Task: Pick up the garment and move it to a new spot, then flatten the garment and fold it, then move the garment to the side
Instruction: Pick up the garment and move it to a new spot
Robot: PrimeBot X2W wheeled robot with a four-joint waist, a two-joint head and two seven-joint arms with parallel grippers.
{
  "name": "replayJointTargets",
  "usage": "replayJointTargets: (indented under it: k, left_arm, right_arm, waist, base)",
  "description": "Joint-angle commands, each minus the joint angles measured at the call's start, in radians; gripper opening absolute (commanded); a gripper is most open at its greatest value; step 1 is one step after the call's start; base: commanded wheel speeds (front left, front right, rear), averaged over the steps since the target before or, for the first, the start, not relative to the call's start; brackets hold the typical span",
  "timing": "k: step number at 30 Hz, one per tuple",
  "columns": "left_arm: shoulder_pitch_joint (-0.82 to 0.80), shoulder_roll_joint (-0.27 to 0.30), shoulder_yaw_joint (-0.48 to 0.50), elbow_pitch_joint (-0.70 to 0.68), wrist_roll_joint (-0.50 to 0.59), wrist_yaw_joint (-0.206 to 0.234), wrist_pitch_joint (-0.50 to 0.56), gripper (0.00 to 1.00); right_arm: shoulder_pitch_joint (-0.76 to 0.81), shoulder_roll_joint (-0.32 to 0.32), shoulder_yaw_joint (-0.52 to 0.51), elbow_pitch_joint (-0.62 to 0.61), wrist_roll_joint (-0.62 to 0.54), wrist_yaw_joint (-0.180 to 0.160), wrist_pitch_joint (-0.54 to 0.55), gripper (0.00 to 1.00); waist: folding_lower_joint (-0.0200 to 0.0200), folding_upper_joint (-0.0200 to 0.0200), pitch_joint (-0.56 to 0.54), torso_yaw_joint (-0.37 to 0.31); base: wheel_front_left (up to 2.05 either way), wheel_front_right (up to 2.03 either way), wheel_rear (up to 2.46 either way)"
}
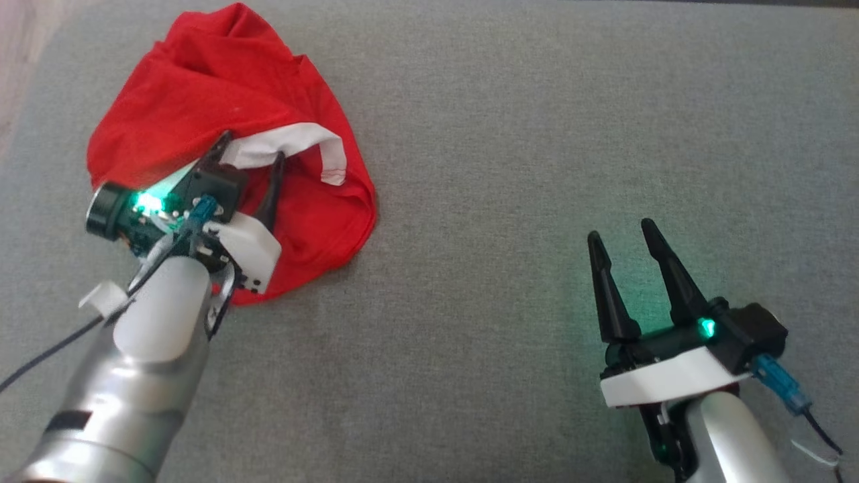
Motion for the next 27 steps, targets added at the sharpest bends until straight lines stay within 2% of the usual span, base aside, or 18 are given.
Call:
replayJointTargets:
  k: [1, 12, 25, 26, 27]
  left_arm:
    - [-0.058, 0.045, 0.021, -0.002, 0.013, 0.008, -0.01, 1.0]
    - [-0.178, 0.037, -0.009, 0.17, 0.03, -0.004, -0.01, 1.0]
    - [-0.226, 0.023, -0.018, 0.314, 0.0, -0.037, 0.005, 1.0]
    - [-0.23, 0.023, -0.019, 0.322, -0.001, -0.038, 0.003, 0.91]
    - [-0.233, 0.021, -0.02, 0.33, -0.003, -0.04, 0.002, 0.57]
  right_arm:
    - [-0.036, -0.004, 0.028, -0.037, 0.003, -0.001, -0.011, 1.0]
    - [-0.061, -0.004, 0.039, -0.036, 0.004, -0.001, -0.011, 1.0]
    - [-0.068, -0.004, 0.038, -0.033, 0.002, -0.001, -0.011, 1.0]
    - [-0.068, -0.004, 0.038, -0.033, 0.001, -0.001, -0.011, 1.0]
    - [-0.069, -0.004, 0.039, -0.032, 0.001, -0.001, -0.011, 1.0]
  waist:
    - [-0.0002, 0.0, 0.007, -0.005]
    - [-0.0002, 0.0, 0.038, -0.024]
    - [-0.0002, 0.0, 0.048, -0.032]
    - [-0.0002, 0.0, 0.05, -0.032]
    - [-0.0002, 0.0, 0.051, -0.033]
  base:
    - [0.0, 0.0, 0.0]
    - [0.0, 0.0, 0.0]
    - [0.0, 0.0, 0.0]
    - [0.0, 0.0, 0.0]
    - [0.0, 0.0, 0.0]
